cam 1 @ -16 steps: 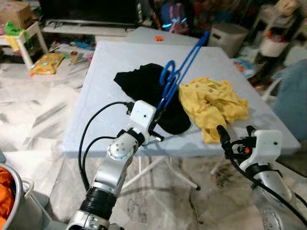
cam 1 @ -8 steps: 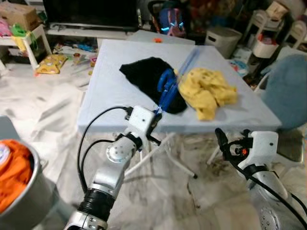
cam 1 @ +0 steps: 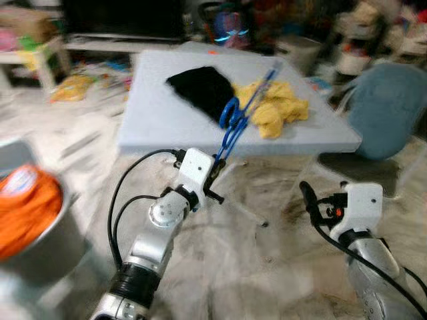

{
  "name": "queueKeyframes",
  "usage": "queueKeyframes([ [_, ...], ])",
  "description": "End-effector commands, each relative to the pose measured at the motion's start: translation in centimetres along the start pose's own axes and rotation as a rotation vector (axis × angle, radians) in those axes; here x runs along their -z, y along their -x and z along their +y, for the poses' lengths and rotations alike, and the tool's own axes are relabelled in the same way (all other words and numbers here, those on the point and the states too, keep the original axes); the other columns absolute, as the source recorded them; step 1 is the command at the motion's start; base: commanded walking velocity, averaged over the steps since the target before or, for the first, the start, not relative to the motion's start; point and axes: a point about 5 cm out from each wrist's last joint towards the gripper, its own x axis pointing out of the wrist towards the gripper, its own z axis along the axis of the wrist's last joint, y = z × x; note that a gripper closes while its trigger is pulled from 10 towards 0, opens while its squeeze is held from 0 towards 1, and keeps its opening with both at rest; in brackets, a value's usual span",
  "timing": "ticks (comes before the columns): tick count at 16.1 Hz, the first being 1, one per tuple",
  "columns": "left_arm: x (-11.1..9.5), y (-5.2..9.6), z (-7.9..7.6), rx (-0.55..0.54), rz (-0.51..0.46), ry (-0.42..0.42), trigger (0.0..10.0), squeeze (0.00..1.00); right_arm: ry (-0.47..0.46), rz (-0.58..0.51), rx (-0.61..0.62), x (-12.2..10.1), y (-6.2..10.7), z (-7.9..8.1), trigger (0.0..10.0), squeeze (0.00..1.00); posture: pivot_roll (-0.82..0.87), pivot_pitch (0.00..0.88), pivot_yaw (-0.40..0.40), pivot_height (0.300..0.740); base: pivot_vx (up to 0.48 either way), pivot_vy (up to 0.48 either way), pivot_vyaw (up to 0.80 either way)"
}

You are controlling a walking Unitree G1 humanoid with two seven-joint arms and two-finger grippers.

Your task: Hang hanger

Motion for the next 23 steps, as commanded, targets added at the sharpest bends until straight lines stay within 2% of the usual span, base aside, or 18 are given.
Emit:
queueKeyframes([
  [1, -0.2, -0.3, -0.4, 0.015, -0.007, -0.031, 10.0, 0.00, 0.012, -0.011, -0.027, 0.0, 0.2, -0.1, 10.0, 0.00, 0.02, 0.000, -0.086, 0.740, 0.000, 0.000, 0.00],
  [4, 1.5, 0.1, 0.2, 0.031, 0.073, -0.072, 10.0, 0.00, 0.038, 0.019, -0.133, 0.7, 0.7, 1.1, 10.0, 0.00, 0.03, 0.000, -0.089, 0.740, 0.000, 0.000, 0.00],
  [5, 2.2, 0.2, 0.5, 0.056, 0.110, -0.072, 10.0, 0.00, 0.098, 0.040, -0.155, 1.3, 0.9, 1.3, 10.0, 0.00, 0.03, 0.000, -0.089, 0.740, 0.000, 0.000, 0.00],
  [7, 3.5, 0.8, 0.7, 0.192, 0.188, -0.058, 10.0, 0.00, 0.286, 0.064, -0.157, 2.4, 1.3, 0.8, 10.0, 0.00, 0.03, 0.000, -0.090, 0.740, 0.000, 0.000, 0.00],
  [8, 3.6, 1.1, 0.7, 0.258, 0.191, -0.056, 10.0, 0.00, 0.310, 0.099, -0.178, 2.9, 1.4, 0.6, 10.0, 0.00, 0.03, 0.000, -0.090, 0.740, 0.000, 0.000, 0.00],
  [9, 4.6, 2.2, 0.9, 0.431, 0.260, -0.152, 10.0, 0.00, 0.319, 0.155, -0.345, 3.4, 2.4, 0.2, 10.0, 0.00, 0.03, 0.000, -0.085, 0.740, 0.000, 0.000, 0.00],
  [11, 5.7, 3.7, 1.4, 0.642, 0.355, -0.185, 10.0, 0.00, 0.422, 0.190, -0.516, 3.4, 3.6, -0.1, 10.0, 0.00, 0.02, 0.000, -0.084, 0.740, 0.000, 0.000, 0.00],
  [13, 6.2, 4.4, 1.4, 0.740, 0.407, -0.205, 10.0, 0.00, 0.476, 0.210, -0.603, 3.4, 4.2, -0.1, 10.0, 0.00, 0.02, 0.000, -0.085, 0.740, 0.000, 0.000, 0.00],
  [14, 6.4, 4.8, 1.4, 0.799, 0.435, -0.238, 10.0, 0.00, 0.537, 0.241, -0.673, 3.3, 4.6, -0.3, 10.0, 0.00, 0.02, 0.000, -0.081, 0.740, 0.000, 0.000, 0.00],
  [15, 6.4, 4.9, 1.5, 0.823, 0.440, -0.251, 10.0, 0.00, 0.569, 0.253, -0.702, 3.1, 4.6, -0.4, 10.0, 0.00, 0.01, 0.000, -0.079, 0.740, 0.000, 0.000, 0.00],
  [17, 6.4, 5.1, 1.3, 0.886, 0.444, -0.262, 10.0, 0.00, 0.567, 0.250, -0.729, 2.8, 4.5, -0.4, 10.0, 0.00, 0.01, 0.000, -0.078, 0.740, 0.000, 0.000, 0.00],
  [19, 6.0, 4.6, 1.1, 0.901, 0.423, -0.290, 10.0, 0.00, 0.574, 0.271, -0.824, 3.1, 4.6, 0.6, 10.0, 0.00, 0.01, 0.000, -0.069, 0.740, 0.000, 0.000, 0.00],
  [20, 5.9, 4.6, 1.0, 0.909, 0.420, -0.302, 10.0, 0.00, 0.586, 0.285, -0.853, 3.2, 4.6, 0.8, 9.5, 0.00, 0.01, 0.000, -0.067, 0.740, 0.000, 0.000, 0.00],
  [21, 5.9, 4.5, 1.0, 0.912, 0.421, -0.305, 10.0, 0.00, 0.594, 0.293, -0.870, 3.3, 4.6, 0.9, 9.5, 0.00, 0.01, 0.000, -0.066, 0.740, 0.000, 0.000, 0.00],
  [22, 5.9, 4.6, 0.9, 0.934, 0.417, -0.315, 10.0, 0.00, 0.605, 0.311, -0.912, 3.4, 4.6, 1.1, 5.0, 0.00, 0.00, 0.000, -0.065, 0.740, 0.000, 0.000, 0.00],
  [23, 5.9, 4.5, 0.8, 0.942, 0.414, -0.318, 10.0, 0.00, 0.614, 0.326, -0.954, 3.5, 4.6, 1.3, 0.0, 0.00, 0.00, 0.000, -0.063, 0.740, 0.000, 0.000, 0.00],
])
